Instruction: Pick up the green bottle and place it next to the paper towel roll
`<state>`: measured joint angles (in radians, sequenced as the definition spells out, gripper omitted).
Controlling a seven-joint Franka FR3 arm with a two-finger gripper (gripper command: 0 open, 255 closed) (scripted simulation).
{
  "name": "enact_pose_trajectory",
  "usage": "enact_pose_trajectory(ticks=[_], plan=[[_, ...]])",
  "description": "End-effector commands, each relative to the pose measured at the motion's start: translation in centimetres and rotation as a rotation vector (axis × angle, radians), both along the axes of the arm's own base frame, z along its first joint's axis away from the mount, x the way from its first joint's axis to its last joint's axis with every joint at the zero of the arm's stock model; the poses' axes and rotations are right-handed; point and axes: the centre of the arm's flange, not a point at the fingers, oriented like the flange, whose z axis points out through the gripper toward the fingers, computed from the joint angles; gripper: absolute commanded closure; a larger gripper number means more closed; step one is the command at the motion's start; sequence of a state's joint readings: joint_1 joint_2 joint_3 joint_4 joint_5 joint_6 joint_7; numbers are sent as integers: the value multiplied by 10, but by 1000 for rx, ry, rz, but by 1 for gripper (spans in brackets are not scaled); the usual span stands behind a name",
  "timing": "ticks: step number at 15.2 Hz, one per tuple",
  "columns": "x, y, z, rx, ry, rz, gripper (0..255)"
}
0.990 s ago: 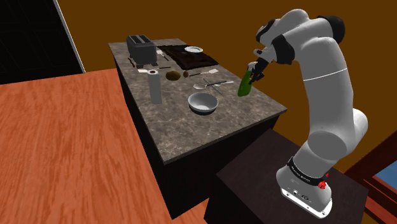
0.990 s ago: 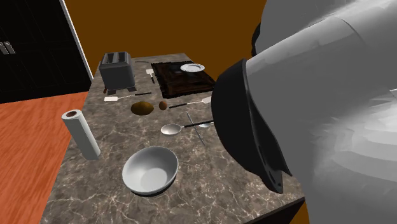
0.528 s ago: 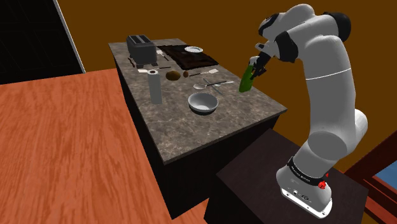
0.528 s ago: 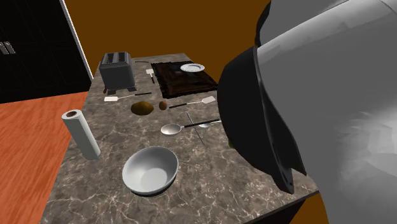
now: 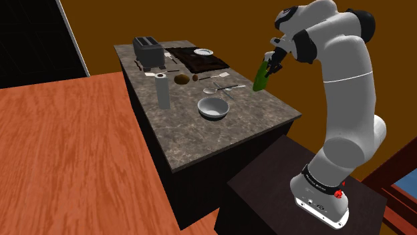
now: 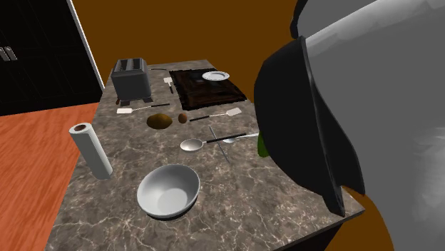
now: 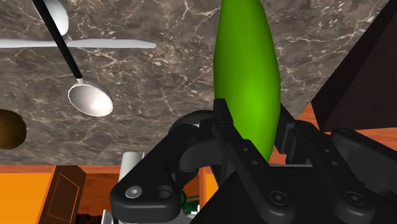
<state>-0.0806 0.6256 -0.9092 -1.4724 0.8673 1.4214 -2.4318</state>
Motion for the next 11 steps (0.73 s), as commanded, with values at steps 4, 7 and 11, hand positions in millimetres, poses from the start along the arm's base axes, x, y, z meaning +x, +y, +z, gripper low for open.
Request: enact_pose_trajectory(ticks=[4, 7, 11], plan=[[0, 0, 27, 0, 0, 0, 255], [0, 0, 42, 0, 0, 0, 255], [0, 0, 64, 0, 0, 0, 255]])
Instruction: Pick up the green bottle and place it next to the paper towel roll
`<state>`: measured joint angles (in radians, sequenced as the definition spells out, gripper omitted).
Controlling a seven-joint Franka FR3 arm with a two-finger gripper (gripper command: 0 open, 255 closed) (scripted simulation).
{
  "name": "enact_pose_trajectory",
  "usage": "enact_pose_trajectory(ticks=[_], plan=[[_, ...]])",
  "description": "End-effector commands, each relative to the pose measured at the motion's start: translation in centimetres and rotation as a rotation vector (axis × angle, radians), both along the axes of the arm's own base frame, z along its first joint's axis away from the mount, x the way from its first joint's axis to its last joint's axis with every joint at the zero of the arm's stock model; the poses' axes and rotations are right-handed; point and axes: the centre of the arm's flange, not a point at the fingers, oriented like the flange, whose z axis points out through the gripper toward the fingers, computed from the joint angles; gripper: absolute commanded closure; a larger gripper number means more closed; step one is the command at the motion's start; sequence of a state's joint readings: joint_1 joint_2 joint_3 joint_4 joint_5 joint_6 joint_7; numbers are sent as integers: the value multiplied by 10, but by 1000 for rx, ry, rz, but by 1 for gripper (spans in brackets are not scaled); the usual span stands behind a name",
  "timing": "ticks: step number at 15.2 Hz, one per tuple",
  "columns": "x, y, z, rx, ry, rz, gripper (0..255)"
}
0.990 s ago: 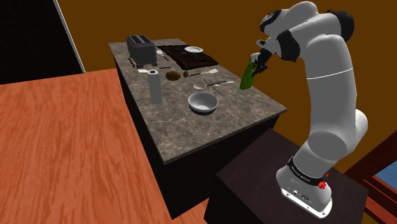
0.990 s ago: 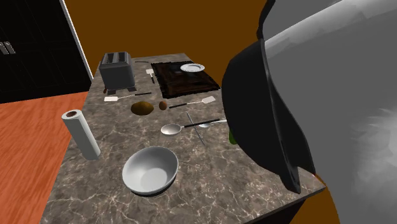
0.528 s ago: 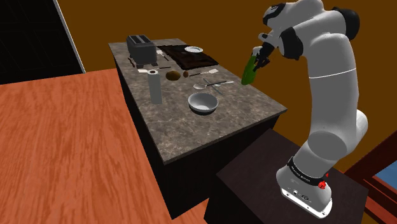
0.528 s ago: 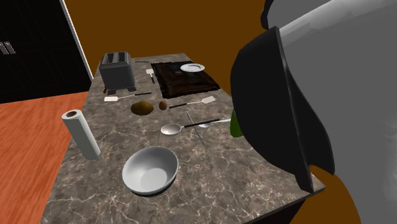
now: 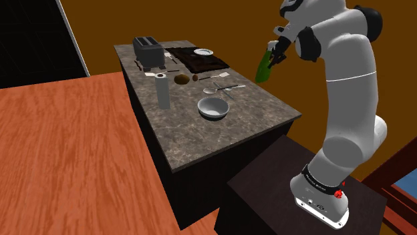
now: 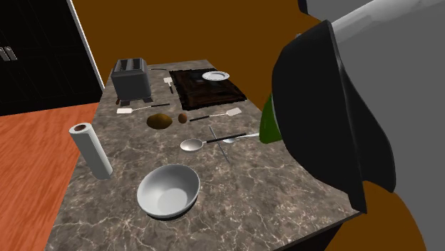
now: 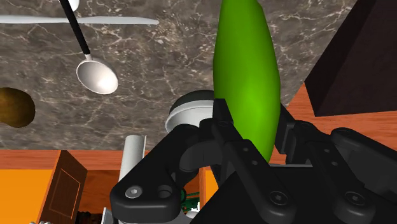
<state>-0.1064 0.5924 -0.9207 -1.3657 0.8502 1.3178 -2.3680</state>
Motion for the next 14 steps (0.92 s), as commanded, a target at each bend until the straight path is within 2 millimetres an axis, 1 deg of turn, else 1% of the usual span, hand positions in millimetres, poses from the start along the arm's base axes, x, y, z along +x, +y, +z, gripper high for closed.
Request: enact_pose_trajectory(ticks=[1, 14], plan=[[0, 1, 11, 0, 0, 0, 255], [0, 1, 80, 0, 0, 0, 255]])
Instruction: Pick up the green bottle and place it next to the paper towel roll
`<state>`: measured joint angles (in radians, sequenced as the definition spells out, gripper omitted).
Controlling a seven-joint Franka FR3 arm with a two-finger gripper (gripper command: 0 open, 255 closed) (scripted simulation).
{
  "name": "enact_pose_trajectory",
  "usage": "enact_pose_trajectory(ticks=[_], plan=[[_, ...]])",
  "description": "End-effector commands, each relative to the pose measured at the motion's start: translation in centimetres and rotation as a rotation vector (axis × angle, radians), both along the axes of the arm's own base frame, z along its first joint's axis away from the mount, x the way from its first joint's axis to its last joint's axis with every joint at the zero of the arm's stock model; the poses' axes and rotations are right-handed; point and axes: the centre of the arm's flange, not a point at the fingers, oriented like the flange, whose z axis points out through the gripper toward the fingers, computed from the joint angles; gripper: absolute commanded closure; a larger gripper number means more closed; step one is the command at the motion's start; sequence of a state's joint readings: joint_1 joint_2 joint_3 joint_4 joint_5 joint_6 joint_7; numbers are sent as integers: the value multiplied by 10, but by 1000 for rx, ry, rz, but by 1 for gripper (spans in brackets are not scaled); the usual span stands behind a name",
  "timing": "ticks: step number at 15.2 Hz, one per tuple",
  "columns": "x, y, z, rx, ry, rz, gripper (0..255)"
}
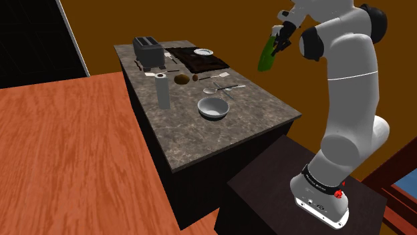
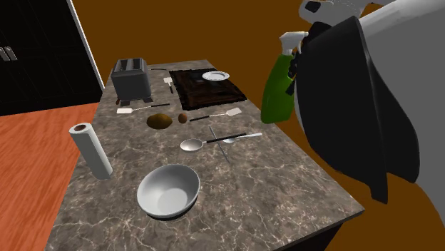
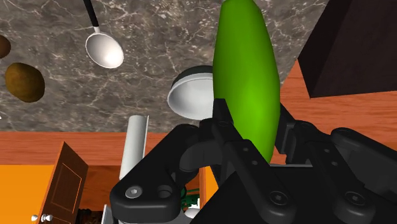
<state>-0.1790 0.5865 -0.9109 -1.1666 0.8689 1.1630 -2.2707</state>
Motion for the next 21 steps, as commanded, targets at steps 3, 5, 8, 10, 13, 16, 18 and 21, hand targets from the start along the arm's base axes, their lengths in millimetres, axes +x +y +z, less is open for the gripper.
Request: enact_pose_trajectory(ticks=[3, 5, 8, 10, 13, 16, 18, 21], plan=[[-1, 0, 22, 0, 0, 0, 255], [-1, 0, 32, 0, 0, 0, 255], [-1, 0, 48, 0, 0, 0, 255], [-1, 0, 59, 0, 0, 0, 255], [-1, 0, 75, 0, 0, 0, 255], [7, 25, 78, 0, 0, 0, 255], [15, 50, 78, 0, 0, 0, 255], [27, 88, 78, 0, 0, 0, 255]])
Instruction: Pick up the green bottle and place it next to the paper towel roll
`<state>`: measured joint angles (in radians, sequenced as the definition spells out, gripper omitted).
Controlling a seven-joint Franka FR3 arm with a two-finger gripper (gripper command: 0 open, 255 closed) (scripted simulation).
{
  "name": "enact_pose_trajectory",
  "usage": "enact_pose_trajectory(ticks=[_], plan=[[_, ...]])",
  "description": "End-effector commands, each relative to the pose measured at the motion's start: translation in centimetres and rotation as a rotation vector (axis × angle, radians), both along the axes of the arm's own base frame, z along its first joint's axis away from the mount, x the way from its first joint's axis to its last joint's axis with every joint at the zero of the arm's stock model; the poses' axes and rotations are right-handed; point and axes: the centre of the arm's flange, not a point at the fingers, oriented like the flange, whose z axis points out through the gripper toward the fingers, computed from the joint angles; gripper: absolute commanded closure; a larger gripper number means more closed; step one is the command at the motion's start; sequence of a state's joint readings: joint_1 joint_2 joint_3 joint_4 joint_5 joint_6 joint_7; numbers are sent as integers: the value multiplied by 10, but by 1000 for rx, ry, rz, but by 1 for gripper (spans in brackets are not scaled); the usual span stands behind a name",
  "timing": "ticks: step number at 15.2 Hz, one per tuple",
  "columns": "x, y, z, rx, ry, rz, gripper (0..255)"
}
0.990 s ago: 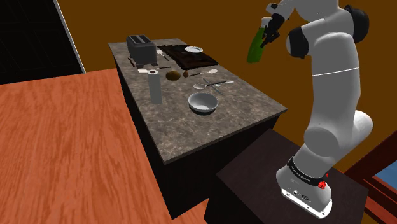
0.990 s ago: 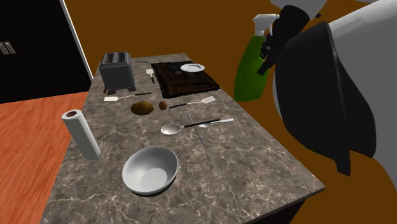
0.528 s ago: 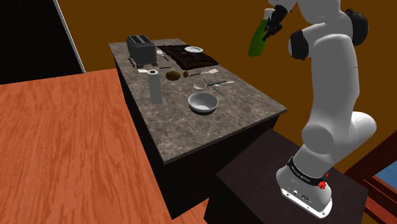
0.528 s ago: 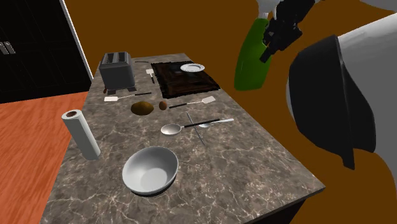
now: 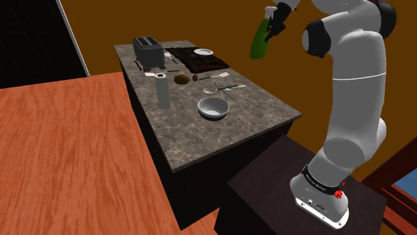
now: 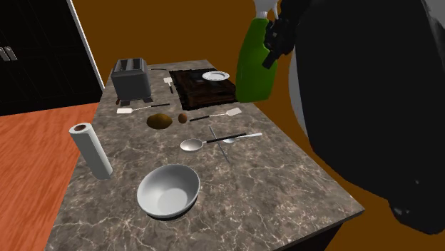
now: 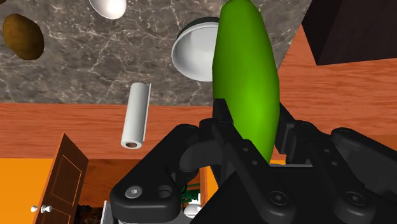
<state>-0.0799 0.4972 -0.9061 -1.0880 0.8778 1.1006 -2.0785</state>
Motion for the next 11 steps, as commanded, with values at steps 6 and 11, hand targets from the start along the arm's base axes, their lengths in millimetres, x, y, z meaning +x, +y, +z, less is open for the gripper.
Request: enact_pose_trajectory(ticks=[6, 11], plan=[[28, 90, 1, 0, 1, 0, 255], [48, 153, 1, 0, 1, 0, 255]])
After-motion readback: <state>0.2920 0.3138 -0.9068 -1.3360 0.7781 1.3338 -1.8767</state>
